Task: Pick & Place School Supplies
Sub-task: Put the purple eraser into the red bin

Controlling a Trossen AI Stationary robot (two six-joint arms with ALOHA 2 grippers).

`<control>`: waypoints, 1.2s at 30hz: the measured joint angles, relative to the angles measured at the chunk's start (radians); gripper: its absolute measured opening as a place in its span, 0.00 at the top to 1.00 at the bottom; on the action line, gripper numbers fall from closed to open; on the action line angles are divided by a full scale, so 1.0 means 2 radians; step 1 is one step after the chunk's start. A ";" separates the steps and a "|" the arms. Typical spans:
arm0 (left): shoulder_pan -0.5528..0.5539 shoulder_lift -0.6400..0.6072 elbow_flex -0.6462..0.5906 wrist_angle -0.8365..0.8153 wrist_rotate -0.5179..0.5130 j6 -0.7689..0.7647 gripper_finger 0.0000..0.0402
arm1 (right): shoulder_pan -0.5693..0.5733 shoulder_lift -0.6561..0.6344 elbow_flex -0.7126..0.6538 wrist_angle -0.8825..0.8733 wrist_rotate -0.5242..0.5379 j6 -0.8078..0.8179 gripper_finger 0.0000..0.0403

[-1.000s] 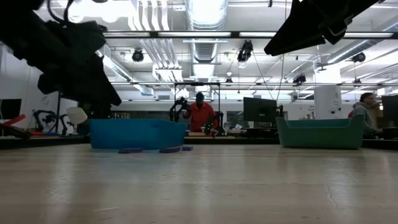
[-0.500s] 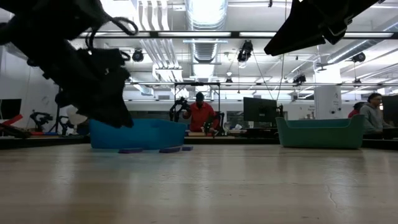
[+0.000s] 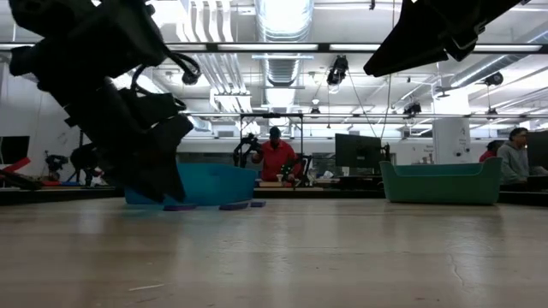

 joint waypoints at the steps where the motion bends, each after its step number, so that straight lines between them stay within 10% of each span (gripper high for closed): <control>1: 0.004 0.000 0.002 0.000 0.004 -0.001 0.45 | 0.000 0.000 0.000 0.000 0.000 0.000 0.69; 12: 0.015 0.000 0.009 0.000 0.019 0.000 0.32 | 0.000 0.000 0.000 0.000 0.000 0.000 0.69; 36: 0.015 0.043 0.014 0.030 -0.002 0.014 0.44 | 0.000 0.000 0.000 0.000 0.000 0.000 0.69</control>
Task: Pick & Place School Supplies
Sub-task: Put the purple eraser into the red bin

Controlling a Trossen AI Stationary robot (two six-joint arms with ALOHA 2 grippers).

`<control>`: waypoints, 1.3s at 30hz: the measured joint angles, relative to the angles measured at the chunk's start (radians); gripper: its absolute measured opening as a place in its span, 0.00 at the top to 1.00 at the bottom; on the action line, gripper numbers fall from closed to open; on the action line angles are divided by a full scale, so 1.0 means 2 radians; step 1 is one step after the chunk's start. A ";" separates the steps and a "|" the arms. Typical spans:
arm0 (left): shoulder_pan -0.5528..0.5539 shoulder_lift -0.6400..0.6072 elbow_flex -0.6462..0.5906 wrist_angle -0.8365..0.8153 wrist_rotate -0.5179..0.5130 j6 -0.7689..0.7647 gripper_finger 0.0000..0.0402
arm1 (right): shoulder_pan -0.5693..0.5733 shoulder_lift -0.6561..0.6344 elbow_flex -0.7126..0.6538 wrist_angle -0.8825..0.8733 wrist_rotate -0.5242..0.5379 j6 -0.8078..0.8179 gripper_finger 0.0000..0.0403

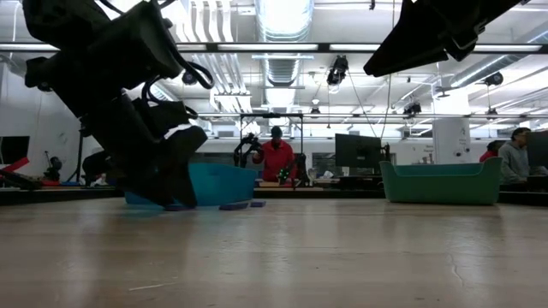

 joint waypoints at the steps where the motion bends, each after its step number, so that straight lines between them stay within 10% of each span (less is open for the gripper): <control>1: 0.000 0.000 0.000 0.000 0.000 -0.001 0.45 | 0.000 0.000 0.000 0.000 0.000 0.000 0.69; 22: 0.000 0.001 0.000 0.003 0.005 -0.007 0.78 | 0.000 0.000 0.000 0.000 0.000 0.000 0.69; 39: -0.001 -0.016 0.004 0.008 0.022 0.024 0.80 | 0.000 0.000 0.000 0.001 0.000 0.000 0.69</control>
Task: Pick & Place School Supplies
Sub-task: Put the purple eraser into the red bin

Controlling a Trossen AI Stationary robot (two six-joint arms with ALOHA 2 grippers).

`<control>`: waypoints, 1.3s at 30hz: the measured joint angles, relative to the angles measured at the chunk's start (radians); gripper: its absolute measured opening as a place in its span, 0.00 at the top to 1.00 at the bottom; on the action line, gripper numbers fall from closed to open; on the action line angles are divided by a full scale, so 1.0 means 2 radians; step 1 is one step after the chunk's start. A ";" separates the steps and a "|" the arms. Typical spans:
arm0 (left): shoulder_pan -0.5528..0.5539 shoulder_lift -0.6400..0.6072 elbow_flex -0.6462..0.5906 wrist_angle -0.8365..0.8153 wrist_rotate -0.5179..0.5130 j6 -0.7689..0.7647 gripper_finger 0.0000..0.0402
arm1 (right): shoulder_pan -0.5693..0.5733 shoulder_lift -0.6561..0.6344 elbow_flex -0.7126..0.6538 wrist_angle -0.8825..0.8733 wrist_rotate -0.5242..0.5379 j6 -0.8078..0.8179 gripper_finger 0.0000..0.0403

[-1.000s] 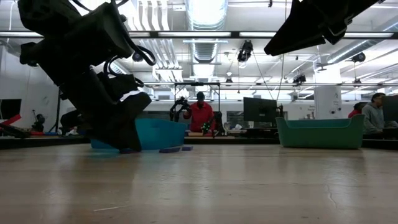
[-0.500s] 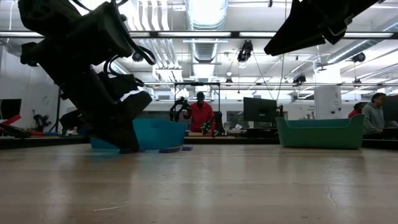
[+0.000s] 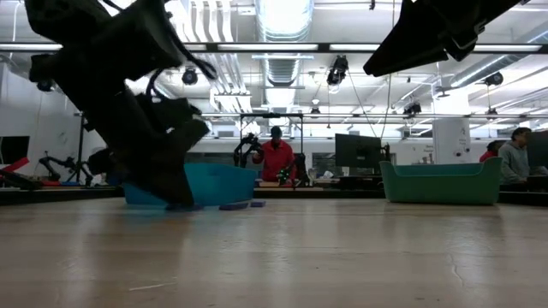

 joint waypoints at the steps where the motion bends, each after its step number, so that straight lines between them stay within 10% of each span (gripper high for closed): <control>1: -0.001 -0.005 0.001 0.001 -0.001 0.008 0.81 | 0.000 0.000 0.000 0.000 0.000 0.000 0.69; 17: -0.030 -0.025 0.052 0.067 -0.026 0.182 0.81 | 0.000 0.000 0.000 0.001 0.000 0.000 0.69; 28: -0.062 -0.025 0.093 0.165 0.074 0.402 0.81 | 0.000 0.000 0.000 0.001 0.000 0.000 0.69; 39: -0.064 -0.025 0.134 0.168 0.170 0.418 0.81 | 0.000 0.000 0.000 0.001 0.000 0.000 0.69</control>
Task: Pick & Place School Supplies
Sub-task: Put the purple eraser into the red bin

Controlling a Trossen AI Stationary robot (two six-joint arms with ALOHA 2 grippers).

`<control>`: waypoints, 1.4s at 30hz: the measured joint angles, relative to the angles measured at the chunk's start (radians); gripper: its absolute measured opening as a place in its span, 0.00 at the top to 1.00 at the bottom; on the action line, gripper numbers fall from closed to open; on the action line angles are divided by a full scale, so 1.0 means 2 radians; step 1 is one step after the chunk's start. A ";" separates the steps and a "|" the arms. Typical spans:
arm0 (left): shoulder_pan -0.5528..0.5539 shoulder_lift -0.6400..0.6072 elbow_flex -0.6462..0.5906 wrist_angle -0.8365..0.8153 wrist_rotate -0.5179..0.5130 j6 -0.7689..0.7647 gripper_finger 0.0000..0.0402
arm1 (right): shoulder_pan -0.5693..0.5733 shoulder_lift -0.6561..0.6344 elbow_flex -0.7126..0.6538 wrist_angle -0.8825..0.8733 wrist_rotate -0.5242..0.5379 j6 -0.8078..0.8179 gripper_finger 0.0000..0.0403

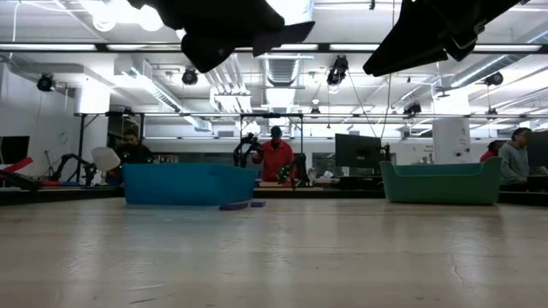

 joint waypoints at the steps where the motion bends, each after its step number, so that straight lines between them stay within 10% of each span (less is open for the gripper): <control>1: 0.000 0.000 0.002 0.001 0.003 -0.003 0.81 | 0.000 0.000 0.000 0.000 0.000 0.000 0.69; 9: -0.003 0.000 0.003 -0.011 -0.014 0.036 0.81 | 0.000 0.000 0.000 0.000 0.000 0.000 0.69; 19: -0.038 0.001 0.002 -0.016 -0.170 0.181 0.81 | 0.000 0.000 0.000 0.000 0.000 0.000 0.69; 33: -0.045 0.001 0.002 -0.016 -0.198 0.197 0.81 | 0.000 0.000 0.000 0.035 -0.003 0.035 0.69; 42: -0.045 0.001 0.002 -0.016 -0.199 0.196 0.81 | 0.000 0.000 0.000 0.046 -0.132 0.128 0.69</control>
